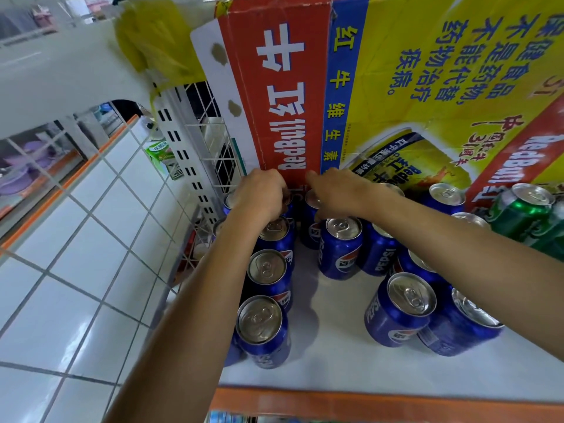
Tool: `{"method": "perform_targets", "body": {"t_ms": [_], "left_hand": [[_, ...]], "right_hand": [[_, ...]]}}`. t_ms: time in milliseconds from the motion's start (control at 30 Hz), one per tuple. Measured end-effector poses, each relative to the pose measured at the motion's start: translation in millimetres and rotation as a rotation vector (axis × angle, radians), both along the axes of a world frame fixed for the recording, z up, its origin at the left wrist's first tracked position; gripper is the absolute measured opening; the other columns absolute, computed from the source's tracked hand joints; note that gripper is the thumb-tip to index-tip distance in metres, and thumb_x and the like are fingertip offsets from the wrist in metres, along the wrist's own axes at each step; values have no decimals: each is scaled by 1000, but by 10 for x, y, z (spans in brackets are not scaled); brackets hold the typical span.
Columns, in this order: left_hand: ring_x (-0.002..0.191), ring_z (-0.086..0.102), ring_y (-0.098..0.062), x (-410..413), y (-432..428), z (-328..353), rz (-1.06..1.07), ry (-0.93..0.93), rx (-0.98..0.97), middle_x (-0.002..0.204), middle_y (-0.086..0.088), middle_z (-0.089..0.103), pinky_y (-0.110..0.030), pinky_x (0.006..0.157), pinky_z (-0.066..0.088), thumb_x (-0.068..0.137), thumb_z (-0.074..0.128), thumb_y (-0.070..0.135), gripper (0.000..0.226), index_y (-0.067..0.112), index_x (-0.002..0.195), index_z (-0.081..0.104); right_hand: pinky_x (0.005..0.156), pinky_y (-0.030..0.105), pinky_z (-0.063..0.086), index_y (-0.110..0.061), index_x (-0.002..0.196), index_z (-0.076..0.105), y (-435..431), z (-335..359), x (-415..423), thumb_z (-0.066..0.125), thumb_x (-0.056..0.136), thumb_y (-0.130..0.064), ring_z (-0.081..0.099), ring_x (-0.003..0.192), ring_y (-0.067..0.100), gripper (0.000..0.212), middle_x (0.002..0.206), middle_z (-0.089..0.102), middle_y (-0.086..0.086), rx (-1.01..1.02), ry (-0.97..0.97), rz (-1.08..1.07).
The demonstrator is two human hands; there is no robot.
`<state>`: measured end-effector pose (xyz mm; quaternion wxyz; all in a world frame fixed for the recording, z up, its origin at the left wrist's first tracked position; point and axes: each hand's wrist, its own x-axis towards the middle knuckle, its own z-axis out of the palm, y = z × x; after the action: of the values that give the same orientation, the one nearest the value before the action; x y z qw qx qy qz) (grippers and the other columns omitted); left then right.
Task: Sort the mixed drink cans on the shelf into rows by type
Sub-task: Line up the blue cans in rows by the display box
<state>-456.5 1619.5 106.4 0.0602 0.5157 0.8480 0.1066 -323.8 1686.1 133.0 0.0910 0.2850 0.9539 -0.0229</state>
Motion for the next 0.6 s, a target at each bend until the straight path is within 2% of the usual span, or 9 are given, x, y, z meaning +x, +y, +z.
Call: {"method": "perform_targets", "body": {"t_ms": [67, 200, 400, 600], "left_hand": [[97, 57, -32, -5, 0, -2, 0, 3, -4, 112, -7, 58, -48, 83, 53, 80, 74, 20, 32, 35, 107, 69], [100, 57, -32, -19, -12, -19, -23, 29, 16, 115, -9, 58, -45, 85, 53, 83, 71, 19, 32, 33, 112, 68], [98, 59, -31, -25, -37, -42, -39, 52, 39, 112, -9, 61, -41, 82, 53, 84, 69, 19, 30, 28, 113, 68], [99, 58, -32, 2, -52, -2, -33, 50, 37, 113, -10, 60, -38, 80, 52, 85, 67, 18, 31, 29, 115, 68]], "right_hand": [[69, 31, 39, -10, 128, 46, 34, -39, -32, 69, 83, -28, 57, 102, 29, 53, 114, 60, 12, 4, -11, 26], [70, 29, 39, -13, 121, 57, 88, -49, -59, 68, 85, -36, 58, 102, 25, 44, 112, 63, 7, -38, 11, 18], [80, 34, 47, -13, 127, 54, 86, -71, -102, 68, 85, -36, 57, 105, 28, 50, 117, 61, 10, -22, 31, -6], [78, 34, 48, -16, 126, 56, 111, -68, -104, 69, 84, -36, 58, 105, 28, 49, 116, 63, 9, -34, 52, -31]]}}
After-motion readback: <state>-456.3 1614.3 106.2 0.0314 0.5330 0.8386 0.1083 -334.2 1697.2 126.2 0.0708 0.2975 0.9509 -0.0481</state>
